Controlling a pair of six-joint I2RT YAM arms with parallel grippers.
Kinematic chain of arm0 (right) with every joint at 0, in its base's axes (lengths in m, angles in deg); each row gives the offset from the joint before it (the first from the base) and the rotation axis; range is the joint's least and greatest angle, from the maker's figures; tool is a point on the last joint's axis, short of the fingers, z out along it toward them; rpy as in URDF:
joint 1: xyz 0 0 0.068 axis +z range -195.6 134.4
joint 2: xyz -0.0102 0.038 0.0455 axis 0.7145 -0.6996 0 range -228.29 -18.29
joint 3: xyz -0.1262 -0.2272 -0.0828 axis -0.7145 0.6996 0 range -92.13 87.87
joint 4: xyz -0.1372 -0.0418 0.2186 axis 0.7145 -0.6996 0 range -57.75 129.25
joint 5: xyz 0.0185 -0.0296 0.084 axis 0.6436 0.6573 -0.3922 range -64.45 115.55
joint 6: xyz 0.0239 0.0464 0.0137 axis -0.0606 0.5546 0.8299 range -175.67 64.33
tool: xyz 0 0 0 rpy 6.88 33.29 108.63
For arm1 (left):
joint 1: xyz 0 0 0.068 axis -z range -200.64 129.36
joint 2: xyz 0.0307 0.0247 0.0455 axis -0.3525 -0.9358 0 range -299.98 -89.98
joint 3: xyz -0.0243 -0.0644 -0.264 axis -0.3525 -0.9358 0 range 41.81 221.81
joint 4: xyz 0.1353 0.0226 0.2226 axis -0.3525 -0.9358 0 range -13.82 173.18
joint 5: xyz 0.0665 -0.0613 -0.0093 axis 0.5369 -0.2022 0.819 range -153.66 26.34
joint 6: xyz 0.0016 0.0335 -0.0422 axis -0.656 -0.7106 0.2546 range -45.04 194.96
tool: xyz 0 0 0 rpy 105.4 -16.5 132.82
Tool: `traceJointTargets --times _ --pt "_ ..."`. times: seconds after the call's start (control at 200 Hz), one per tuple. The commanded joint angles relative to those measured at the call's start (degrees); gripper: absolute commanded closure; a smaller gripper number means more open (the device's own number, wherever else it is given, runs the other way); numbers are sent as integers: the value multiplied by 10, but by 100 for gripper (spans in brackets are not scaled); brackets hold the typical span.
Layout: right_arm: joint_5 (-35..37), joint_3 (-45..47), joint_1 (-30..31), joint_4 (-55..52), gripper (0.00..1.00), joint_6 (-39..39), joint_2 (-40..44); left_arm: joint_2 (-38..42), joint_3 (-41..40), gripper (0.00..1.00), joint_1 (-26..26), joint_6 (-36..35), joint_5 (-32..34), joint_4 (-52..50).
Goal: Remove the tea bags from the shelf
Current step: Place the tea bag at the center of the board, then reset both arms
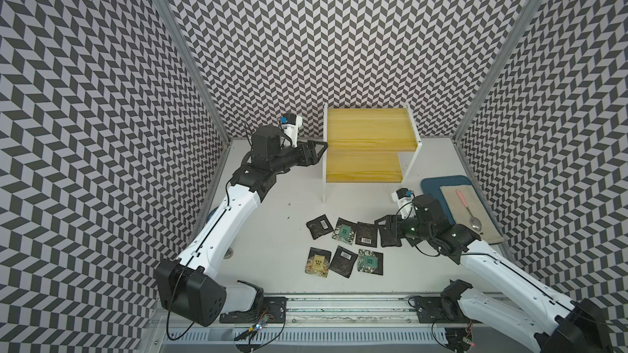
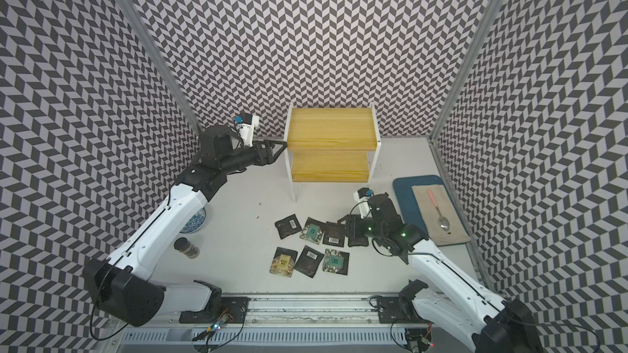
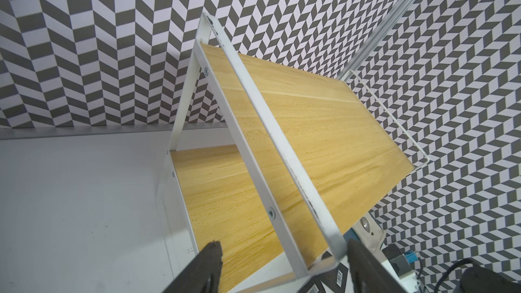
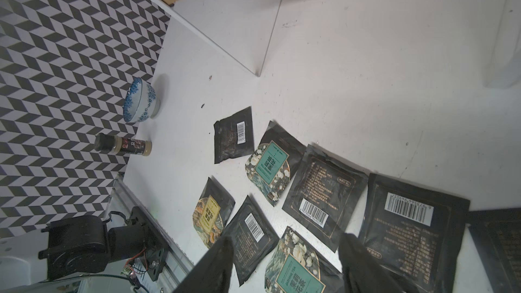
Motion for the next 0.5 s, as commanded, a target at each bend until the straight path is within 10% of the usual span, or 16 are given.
traceJointTargets --times 0.0,0.33,0.371,0.496 --pt "23 -15 -3 61 36 -4 4 11 25 24 -10 -9 18 -16" --pt "22 -72 -3 96 34 -36 -12 25 27 21 -23 -10 33 -31" --pt "23 -80 -3 94 33 -43 -10 27 28 1 -26 -10 37 -33" --pt "48 -109 -3 93 27 -59 2 28 37 0 -32 -24 51 -45"
